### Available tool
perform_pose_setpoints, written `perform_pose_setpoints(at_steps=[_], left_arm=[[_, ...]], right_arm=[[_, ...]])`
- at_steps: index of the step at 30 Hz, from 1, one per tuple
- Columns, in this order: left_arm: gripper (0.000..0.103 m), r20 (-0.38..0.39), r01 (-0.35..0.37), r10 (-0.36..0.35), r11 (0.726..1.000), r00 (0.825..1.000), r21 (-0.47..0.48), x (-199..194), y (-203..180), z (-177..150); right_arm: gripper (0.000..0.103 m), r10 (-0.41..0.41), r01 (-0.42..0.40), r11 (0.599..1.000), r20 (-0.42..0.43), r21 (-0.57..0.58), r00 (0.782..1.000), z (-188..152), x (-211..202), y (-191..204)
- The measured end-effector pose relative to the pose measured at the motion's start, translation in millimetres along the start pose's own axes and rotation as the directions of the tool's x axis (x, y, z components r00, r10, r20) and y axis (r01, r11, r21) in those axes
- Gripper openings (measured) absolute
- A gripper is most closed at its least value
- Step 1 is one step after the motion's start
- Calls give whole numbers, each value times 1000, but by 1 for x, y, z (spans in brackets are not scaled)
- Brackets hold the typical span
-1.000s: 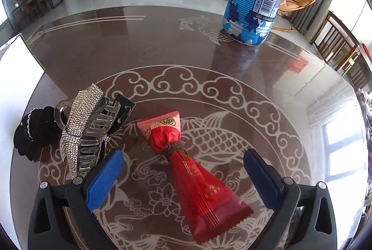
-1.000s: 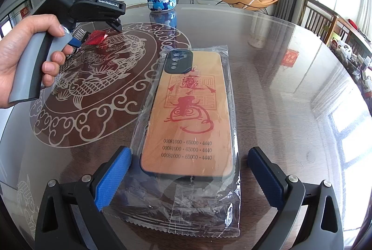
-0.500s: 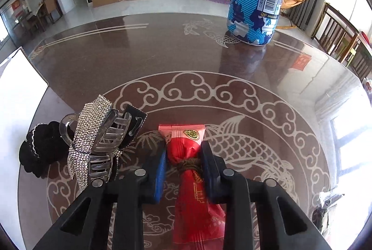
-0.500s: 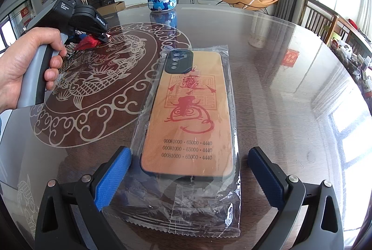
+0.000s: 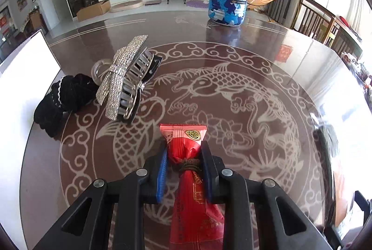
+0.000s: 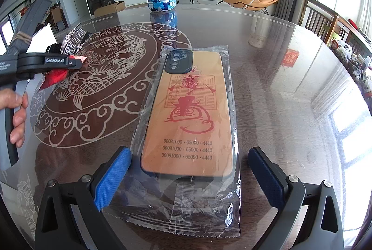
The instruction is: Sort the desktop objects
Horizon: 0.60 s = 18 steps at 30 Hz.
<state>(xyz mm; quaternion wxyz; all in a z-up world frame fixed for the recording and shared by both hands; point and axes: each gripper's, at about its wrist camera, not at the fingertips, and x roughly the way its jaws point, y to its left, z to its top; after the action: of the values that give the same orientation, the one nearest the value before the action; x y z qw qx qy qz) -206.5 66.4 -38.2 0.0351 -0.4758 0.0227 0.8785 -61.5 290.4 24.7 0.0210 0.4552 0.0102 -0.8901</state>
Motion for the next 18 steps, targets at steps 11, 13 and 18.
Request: perform_pose_setpoints(at_steps=[11,13,18], left_arm=[[26,-4,28,-28,998,1000,56,-46,25,-69],[26,-4,26,-26,998,1000,52,-51,31,-76],[26,-1,18,-18,999,1000,37,-58,42,-87]], right_arm=[[101,0,0,1000,0,0,1000,0,0,0],[101,0,0,1000,0,0,1000,0,0,0],[101,1,-1,1000,0,0,1000,0,0,-1]])
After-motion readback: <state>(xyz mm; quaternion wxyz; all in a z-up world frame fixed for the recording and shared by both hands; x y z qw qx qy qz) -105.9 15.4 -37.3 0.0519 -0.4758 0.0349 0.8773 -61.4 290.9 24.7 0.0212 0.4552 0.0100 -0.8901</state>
